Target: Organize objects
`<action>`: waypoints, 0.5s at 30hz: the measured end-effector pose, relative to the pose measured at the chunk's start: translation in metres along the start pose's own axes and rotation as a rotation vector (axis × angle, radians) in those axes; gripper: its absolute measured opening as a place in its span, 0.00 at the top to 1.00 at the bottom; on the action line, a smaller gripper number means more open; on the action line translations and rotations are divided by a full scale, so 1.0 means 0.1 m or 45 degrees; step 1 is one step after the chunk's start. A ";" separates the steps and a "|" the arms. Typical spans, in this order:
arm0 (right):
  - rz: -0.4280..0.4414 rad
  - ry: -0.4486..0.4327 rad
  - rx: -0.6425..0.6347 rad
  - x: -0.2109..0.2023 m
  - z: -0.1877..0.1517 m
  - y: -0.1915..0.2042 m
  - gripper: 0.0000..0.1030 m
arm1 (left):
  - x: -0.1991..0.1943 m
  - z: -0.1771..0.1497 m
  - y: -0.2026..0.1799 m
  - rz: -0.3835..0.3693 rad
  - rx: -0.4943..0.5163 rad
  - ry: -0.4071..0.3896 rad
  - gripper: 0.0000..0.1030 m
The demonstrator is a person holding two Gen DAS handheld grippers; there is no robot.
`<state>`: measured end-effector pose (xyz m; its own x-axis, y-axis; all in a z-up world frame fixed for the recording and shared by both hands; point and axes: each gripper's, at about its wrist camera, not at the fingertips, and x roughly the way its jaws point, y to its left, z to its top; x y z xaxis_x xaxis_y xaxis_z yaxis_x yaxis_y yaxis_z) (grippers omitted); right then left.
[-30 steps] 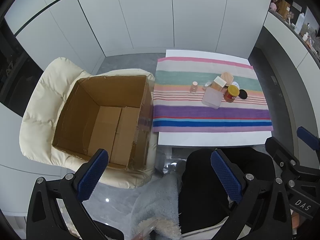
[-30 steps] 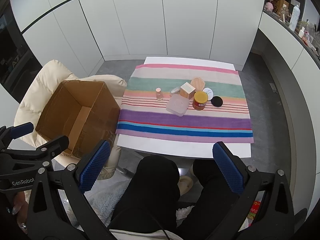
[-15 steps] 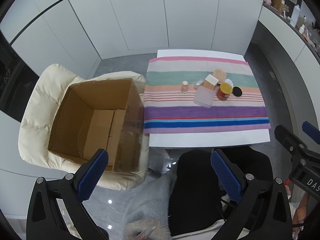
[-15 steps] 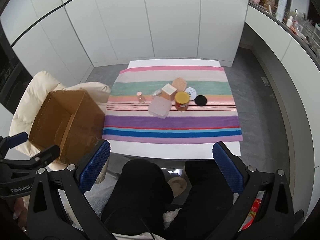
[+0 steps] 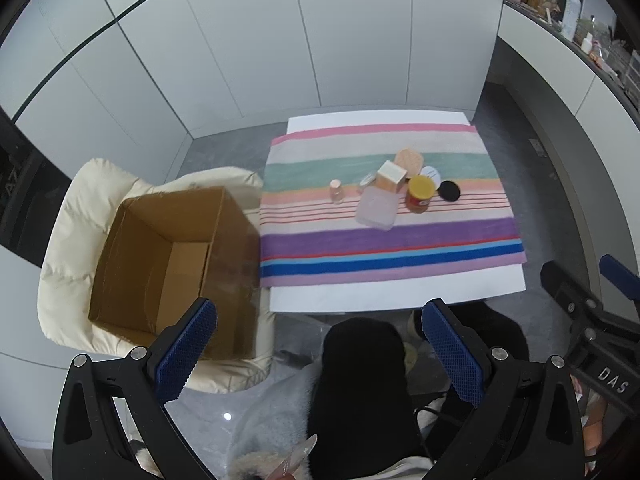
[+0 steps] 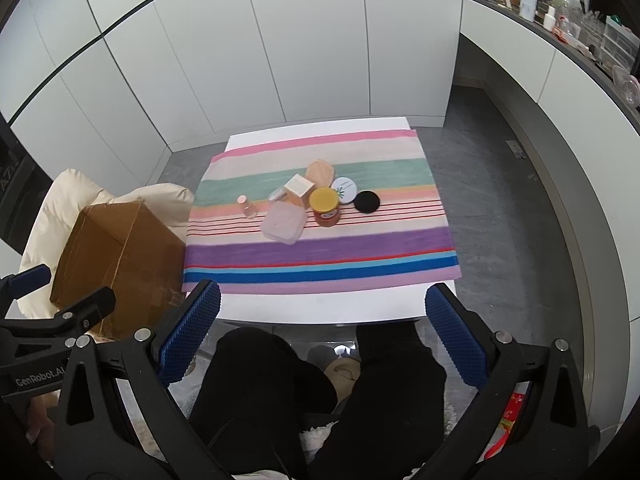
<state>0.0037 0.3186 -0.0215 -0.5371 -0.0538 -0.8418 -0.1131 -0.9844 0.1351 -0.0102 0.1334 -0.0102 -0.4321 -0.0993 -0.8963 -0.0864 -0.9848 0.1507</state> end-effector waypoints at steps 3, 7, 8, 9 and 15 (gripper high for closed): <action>0.006 0.000 0.009 0.00 0.00 -0.09 0.00 | 0.01 0.05 -0.15 -0.010 0.015 0.000 0.00; 0.001 -0.001 0.013 0.02 -0.01 -0.21 0.00 | 0.06 0.12 -0.29 -0.030 0.029 0.007 0.00; 0.000 0.000 0.015 0.03 -0.01 -0.24 0.00 | 0.07 0.16 -0.32 -0.045 0.027 0.004 0.00; 0.000 0.002 0.017 0.04 -0.01 -0.27 0.00 | 0.08 0.20 -0.33 -0.061 0.011 -0.004 0.00; -0.041 0.005 0.027 0.15 0.03 -0.44 0.00 | 0.29 0.29 -0.40 -0.099 -0.032 -0.007 0.00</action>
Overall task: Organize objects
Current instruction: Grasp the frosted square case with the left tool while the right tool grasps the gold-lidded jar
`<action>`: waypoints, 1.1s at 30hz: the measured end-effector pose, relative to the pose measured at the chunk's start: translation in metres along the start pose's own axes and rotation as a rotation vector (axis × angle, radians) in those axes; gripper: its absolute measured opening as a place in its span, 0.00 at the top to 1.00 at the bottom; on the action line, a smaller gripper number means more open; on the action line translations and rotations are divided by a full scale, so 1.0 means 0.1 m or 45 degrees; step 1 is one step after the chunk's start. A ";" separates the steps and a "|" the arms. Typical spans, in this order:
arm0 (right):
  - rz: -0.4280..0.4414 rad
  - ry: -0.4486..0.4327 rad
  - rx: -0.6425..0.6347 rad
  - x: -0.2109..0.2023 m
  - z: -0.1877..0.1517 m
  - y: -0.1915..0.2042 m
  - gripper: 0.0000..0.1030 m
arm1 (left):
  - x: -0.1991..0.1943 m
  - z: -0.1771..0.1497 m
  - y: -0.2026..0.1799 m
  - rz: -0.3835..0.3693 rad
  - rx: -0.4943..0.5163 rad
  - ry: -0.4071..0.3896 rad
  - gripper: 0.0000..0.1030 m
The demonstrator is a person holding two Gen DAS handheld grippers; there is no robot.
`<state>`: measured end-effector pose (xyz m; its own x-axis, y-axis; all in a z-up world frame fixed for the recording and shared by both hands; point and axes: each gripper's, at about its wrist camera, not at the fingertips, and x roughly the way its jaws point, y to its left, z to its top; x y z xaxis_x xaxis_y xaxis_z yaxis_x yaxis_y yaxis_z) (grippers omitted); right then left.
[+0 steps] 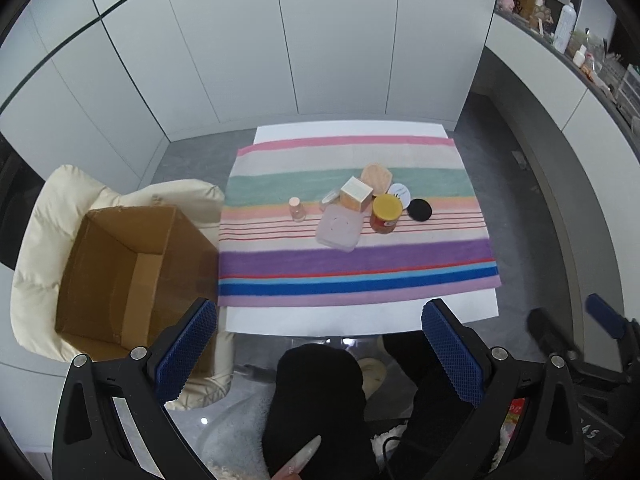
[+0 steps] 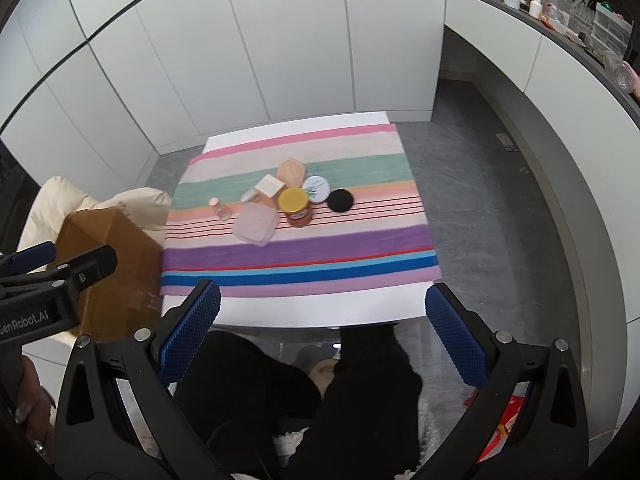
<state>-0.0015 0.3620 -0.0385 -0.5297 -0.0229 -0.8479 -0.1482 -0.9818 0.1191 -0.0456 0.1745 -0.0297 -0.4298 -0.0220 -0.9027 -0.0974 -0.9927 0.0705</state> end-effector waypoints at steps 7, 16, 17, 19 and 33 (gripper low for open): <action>-0.095 0.005 0.022 0.33 0.11 -0.16 0.00 | 0.54 0.04 -0.08 0.007 0.016 0.096 0.00; -0.042 -0.068 -0.027 1.05 0.23 -0.28 0.00 | 1.16 0.24 -0.06 0.016 0.035 0.072 0.03; -0.063 -0.064 -0.041 1.16 0.24 -0.29 0.00 | 1.24 0.26 -0.04 0.005 0.029 0.077 0.03; -0.077 -0.041 -0.052 1.39 0.27 -0.32 0.00 | 1.43 0.29 0.00 -0.061 0.001 0.089 0.03; 0.019 0.003 -0.139 2.73 0.37 -0.15 0.00 | 3.06 0.40 0.06 -0.162 -0.059 0.230 0.03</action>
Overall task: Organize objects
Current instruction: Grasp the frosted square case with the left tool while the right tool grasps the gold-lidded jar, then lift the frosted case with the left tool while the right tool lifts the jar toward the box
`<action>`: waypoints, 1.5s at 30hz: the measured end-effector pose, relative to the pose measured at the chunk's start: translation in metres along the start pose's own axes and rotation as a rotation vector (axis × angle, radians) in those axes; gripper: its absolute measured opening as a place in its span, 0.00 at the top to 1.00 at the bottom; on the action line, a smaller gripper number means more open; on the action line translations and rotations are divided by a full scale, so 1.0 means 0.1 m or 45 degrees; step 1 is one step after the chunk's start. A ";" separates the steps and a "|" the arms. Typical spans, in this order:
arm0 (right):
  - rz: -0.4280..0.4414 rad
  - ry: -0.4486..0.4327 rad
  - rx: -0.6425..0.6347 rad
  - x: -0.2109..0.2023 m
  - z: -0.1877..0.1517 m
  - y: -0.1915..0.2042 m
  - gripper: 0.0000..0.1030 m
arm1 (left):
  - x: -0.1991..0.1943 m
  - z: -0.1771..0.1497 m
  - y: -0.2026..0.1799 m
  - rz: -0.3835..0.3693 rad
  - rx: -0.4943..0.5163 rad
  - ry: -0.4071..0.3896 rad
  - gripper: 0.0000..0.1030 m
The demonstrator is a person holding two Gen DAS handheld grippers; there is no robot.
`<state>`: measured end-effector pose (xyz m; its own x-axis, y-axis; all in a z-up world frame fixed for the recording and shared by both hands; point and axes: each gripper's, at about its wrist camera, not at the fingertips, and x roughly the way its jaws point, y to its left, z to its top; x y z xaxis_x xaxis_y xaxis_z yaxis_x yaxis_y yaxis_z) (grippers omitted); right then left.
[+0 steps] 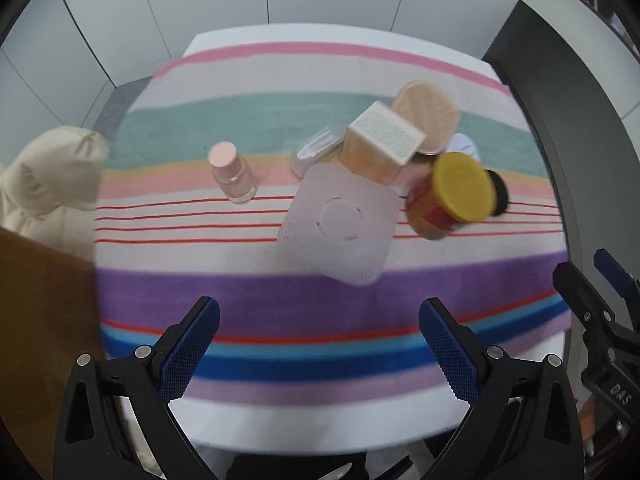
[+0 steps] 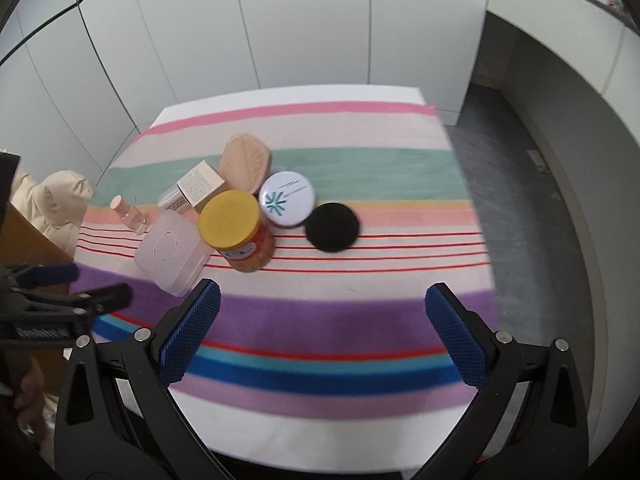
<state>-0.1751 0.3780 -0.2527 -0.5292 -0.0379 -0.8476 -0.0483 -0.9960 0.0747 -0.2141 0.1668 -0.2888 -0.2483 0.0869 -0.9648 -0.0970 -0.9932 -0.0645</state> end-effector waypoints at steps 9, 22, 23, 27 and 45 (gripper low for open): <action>0.093 0.033 -0.010 0.73 0.17 0.32 0.01 | 0.49 0.17 0.26 -0.012 -0.095 0.038 0.05; 0.085 0.041 -0.152 1.10 0.31 0.59 0.44 | 0.56 0.12 0.29 -0.133 -0.054 0.032 0.05; 0.081 0.051 -0.160 1.13 0.29 0.60 0.44 | 0.57 0.13 0.26 -0.143 -0.040 0.038 0.05; 0.028 0.019 -0.164 1.06 0.24 0.49 0.44 | 0.61 0.20 0.07 -0.169 0.020 0.019 0.05; 0.005 0.005 -0.040 0.84 0.16 0.04 0.45 | 0.66 0.37 -0.36 -0.009 0.051 -0.038 0.19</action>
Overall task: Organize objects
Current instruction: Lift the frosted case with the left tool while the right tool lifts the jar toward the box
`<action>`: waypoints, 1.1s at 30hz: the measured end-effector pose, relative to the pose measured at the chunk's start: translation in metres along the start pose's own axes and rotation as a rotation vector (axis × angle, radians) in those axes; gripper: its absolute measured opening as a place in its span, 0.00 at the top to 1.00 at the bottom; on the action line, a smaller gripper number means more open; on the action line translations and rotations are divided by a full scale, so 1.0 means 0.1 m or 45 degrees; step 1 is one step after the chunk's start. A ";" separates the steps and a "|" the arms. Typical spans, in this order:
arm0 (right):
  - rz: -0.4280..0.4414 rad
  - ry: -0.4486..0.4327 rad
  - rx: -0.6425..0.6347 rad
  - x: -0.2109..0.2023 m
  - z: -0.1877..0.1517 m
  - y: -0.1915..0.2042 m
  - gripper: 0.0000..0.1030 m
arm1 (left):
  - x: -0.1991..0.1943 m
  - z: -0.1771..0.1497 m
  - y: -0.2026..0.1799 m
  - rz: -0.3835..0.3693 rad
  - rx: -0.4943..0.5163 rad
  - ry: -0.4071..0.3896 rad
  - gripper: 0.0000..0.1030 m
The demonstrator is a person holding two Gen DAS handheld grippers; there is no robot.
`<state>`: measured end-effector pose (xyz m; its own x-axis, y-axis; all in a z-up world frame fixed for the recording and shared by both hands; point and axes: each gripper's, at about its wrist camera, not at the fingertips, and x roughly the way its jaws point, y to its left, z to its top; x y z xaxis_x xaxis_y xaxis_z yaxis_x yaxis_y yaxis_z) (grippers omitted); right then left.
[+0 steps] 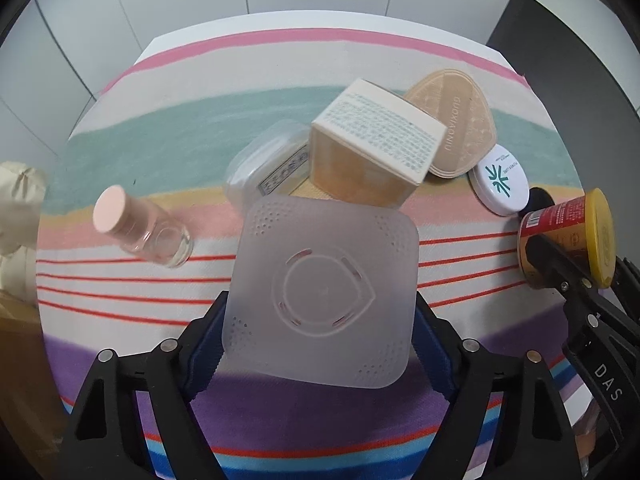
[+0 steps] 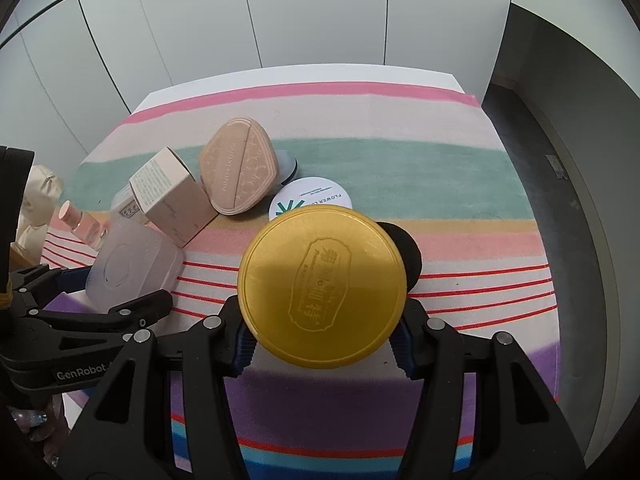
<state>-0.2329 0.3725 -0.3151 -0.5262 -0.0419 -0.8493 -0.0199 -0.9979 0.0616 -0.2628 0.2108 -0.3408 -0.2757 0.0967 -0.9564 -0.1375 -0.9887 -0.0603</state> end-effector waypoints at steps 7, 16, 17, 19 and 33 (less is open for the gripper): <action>-0.025 0.015 0.002 -0.12 -0.01 -0.02 0.45 | -0.21 -0.02 0.12 0.025 -0.005 -0.045 0.19; -0.023 0.041 0.038 -0.58 0.14 0.03 0.45 | -0.72 0.03 0.24 0.029 -0.001 -0.077 0.19; -0.024 0.040 0.037 -0.64 0.19 0.04 0.45 | -0.78 0.05 0.25 0.033 0.001 -0.080 0.19; -0.020 0.036 0.035 -0.77 0.28 0.07 0.45 | -0.94 0.09 0.29 0.042 -0.001 -0.081 0.19; 0.039 -0.031 0.065 -1.95 1.07 0.28 0.45 | -2.68 0.39 0.45 0.123 -0.055 -0.289 0.19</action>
<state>-0.2219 0.3582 -0.0917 -0.5480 -0.0702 -0.8336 -0.0465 -0.9924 0.1141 -0.2323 0.1445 -0.0759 -0.4931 0.0198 -0.8697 -0.0608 -0.9981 0.0117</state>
